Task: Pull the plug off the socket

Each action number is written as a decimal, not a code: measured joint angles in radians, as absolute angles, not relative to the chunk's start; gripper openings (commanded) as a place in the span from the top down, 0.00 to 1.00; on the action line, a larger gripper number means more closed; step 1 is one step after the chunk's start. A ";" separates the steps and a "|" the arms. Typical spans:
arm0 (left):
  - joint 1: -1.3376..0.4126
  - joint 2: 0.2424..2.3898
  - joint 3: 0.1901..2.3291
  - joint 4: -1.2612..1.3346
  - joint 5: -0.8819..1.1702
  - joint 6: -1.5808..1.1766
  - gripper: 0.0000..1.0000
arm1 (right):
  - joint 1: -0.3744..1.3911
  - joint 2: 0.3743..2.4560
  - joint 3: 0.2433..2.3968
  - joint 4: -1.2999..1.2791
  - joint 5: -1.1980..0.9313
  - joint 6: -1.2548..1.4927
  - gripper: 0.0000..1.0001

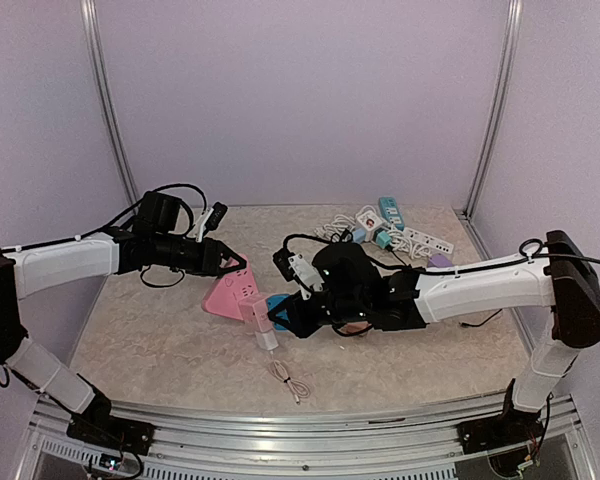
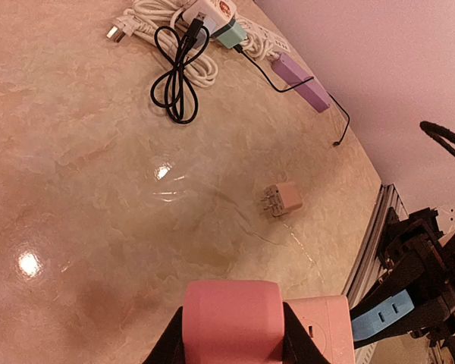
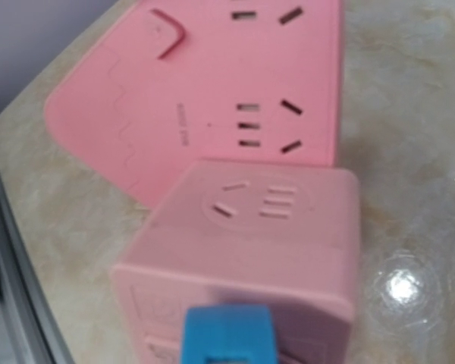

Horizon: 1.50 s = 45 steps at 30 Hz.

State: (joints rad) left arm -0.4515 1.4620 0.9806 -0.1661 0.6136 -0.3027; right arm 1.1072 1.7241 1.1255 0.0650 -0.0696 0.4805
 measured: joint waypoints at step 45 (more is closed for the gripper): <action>-0.445 1.462 0.982 -0.165 0.565 -0.341 1.00 | 1.118 1.751 1.226 -0.095 0.103 0.495 1.00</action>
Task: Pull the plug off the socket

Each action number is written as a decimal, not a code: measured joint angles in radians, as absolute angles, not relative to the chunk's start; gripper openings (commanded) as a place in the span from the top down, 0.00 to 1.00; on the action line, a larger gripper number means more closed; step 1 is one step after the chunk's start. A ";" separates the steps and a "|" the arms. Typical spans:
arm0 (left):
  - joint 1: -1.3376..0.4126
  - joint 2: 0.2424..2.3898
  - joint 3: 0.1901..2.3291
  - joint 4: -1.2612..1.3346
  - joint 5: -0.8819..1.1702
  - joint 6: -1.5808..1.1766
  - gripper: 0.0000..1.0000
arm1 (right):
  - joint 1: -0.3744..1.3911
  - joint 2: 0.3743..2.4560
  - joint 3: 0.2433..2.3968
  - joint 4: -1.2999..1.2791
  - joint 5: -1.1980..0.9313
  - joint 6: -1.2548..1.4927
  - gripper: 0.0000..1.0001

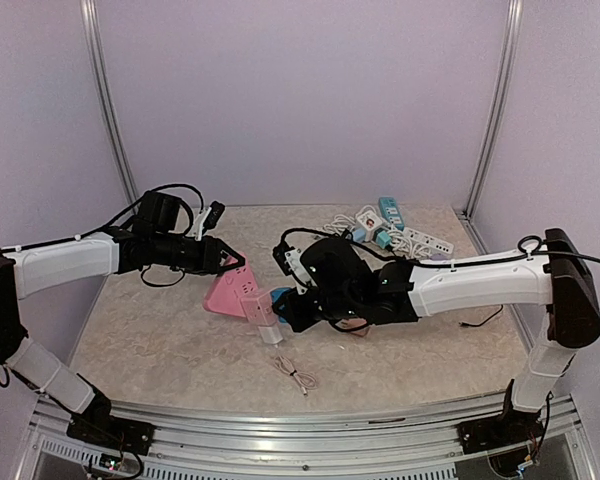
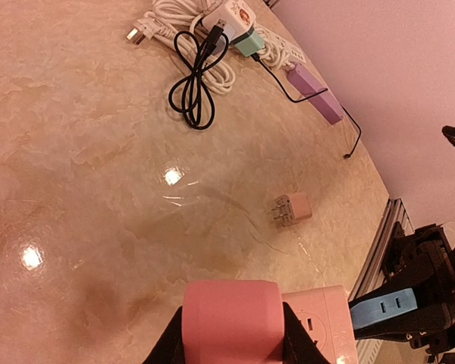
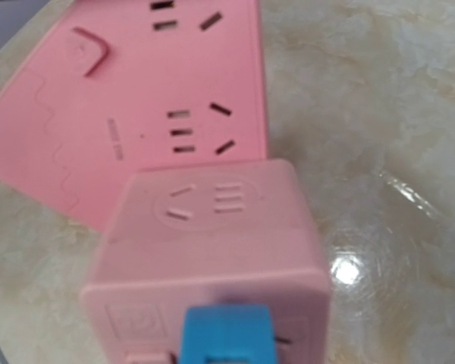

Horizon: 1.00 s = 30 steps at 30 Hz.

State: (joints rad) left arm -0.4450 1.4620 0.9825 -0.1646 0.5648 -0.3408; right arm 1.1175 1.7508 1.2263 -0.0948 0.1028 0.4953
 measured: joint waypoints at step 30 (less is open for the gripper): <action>-0.458 1.462 0.982 -0.165 0.640 -0.299 1.00 | 1.069 1.685 1.063 0.124 -0.185 0.472 1.00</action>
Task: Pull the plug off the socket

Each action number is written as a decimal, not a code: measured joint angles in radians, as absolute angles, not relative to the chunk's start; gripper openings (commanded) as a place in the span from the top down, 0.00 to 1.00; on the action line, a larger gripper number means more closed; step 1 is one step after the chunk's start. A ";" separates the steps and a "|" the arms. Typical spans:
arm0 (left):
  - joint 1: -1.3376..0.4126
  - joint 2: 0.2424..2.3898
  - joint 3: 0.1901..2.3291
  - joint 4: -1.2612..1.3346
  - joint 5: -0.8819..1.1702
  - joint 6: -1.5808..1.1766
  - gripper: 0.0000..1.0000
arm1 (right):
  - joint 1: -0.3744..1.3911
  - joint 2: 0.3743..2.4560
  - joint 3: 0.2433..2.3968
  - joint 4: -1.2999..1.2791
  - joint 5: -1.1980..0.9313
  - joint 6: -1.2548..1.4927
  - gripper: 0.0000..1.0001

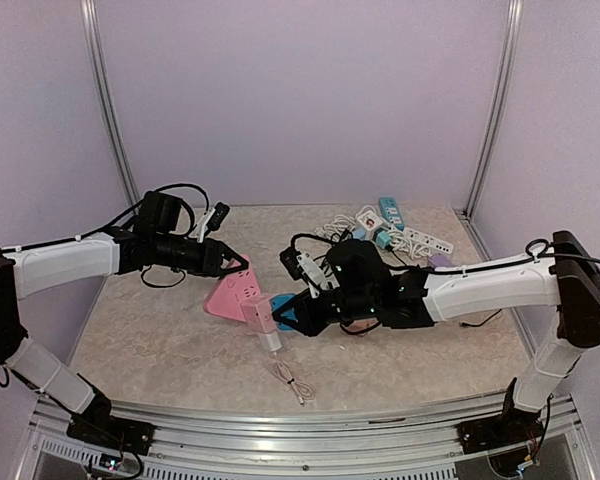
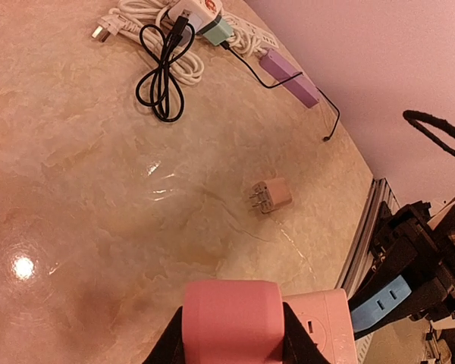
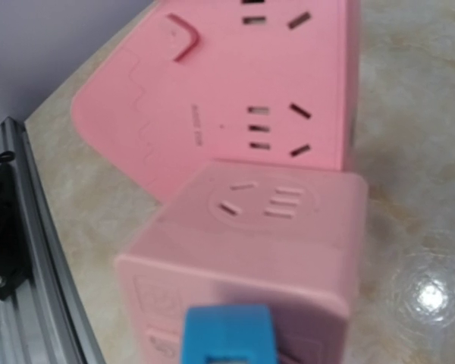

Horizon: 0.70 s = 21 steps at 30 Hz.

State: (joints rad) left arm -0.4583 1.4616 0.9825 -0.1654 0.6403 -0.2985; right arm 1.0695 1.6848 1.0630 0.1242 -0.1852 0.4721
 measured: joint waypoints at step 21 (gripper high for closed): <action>-0.464 1.457 0.988 -0.165 0.632 -0.307 1.00 | 1.057 1.660 1.048 0.118 -0.184 0.458 1.00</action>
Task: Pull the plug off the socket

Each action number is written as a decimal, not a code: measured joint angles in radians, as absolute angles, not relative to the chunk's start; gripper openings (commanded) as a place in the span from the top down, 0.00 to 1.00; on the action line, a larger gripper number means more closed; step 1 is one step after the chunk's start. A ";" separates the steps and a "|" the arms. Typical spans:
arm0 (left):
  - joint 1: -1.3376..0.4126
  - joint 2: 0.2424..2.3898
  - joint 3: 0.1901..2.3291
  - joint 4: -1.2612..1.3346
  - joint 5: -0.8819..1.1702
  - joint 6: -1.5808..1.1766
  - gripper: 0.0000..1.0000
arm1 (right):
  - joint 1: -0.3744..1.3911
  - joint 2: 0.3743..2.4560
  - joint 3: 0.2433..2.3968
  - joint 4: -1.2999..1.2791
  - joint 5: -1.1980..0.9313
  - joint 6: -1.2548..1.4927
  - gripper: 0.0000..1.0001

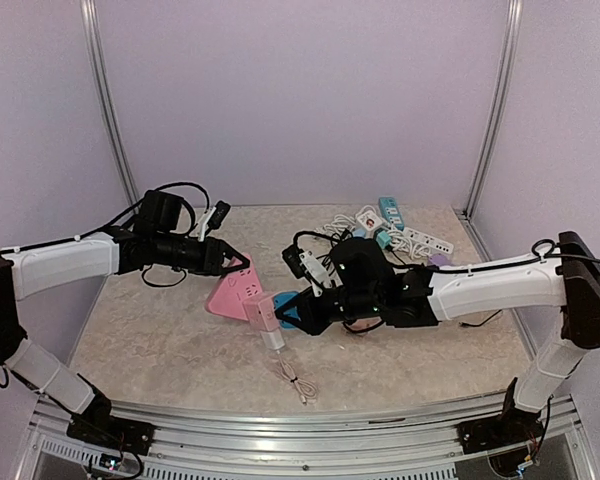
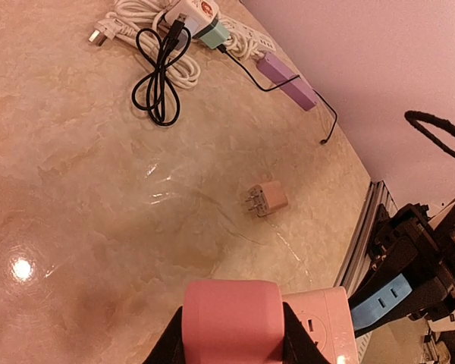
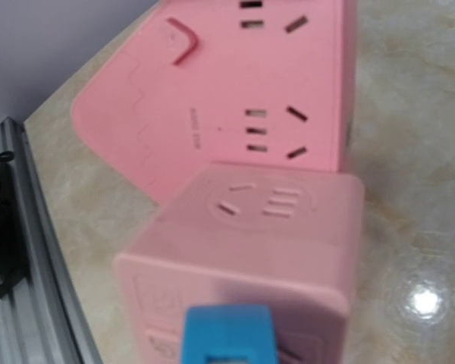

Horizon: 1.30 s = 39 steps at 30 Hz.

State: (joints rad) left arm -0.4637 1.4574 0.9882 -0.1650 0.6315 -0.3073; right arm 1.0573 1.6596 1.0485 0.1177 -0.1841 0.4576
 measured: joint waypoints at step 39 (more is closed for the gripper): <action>-0.452 1.454 0.989 -0.160 0.596 -0.334 1.00 | 1.110 1.687 1.156 -0.044 0.045 0.398 1.00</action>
State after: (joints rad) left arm -0.4519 1.4540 0.9886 -0.1596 0.5964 -0.3336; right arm 1.1095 1.6867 1.1564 -0.0441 0.0448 0.3977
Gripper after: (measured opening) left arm 0.296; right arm 0.165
